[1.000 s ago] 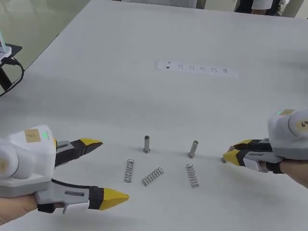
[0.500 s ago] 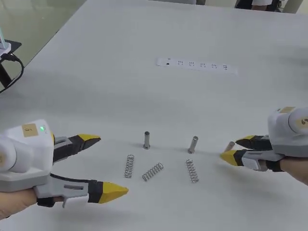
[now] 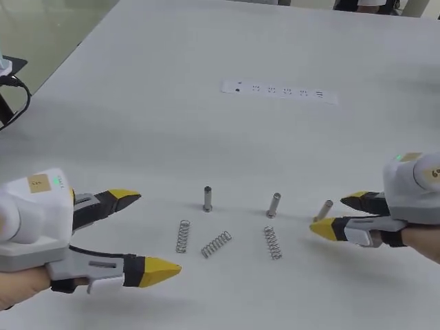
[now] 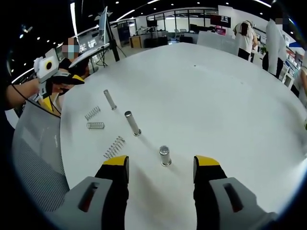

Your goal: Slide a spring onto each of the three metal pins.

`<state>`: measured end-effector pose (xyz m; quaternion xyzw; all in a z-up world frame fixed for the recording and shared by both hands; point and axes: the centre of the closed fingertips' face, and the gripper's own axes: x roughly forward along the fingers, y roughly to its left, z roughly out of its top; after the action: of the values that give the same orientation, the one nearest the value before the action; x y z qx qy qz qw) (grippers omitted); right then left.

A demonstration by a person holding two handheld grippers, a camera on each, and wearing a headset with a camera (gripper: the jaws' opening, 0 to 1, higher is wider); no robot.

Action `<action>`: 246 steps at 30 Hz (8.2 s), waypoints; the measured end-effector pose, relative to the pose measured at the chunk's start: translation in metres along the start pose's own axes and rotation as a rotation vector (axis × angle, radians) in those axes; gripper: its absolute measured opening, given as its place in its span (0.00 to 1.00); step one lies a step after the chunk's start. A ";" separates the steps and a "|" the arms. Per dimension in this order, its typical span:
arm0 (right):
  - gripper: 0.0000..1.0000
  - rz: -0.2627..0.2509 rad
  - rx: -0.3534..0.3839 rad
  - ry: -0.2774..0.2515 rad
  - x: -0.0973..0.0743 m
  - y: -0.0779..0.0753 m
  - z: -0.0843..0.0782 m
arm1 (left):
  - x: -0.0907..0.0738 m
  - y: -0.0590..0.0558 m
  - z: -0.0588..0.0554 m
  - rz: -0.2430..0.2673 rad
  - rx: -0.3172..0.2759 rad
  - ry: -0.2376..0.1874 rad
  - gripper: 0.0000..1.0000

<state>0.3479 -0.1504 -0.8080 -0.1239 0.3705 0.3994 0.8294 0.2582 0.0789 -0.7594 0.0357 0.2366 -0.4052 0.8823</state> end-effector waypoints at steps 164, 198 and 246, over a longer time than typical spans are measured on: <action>0.09 0.095 -0.090 0.258 0.048 0.082 -0.020 | -0.002 -0.002 -0.002 -0.024 0.003 -0.009 0.79; 0.08 0.105 -0.071 0.180 0.004 0.063 -0.014 | 0.014 -0.021 0.008 -0.075 0.021 -0.009 0.76; 0.08 0.237 -0.480 0.096 -0.024 0.093 0.025 | 0.076 -0.075 0.048 -0.292 0.068 -0.127 0.43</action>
<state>0.2805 -0.0909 -0.7648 -0.2915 0.3158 0.5639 0.7052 0.2648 -0.0367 -0.7412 0.0051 0.1694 -0.5382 0.8256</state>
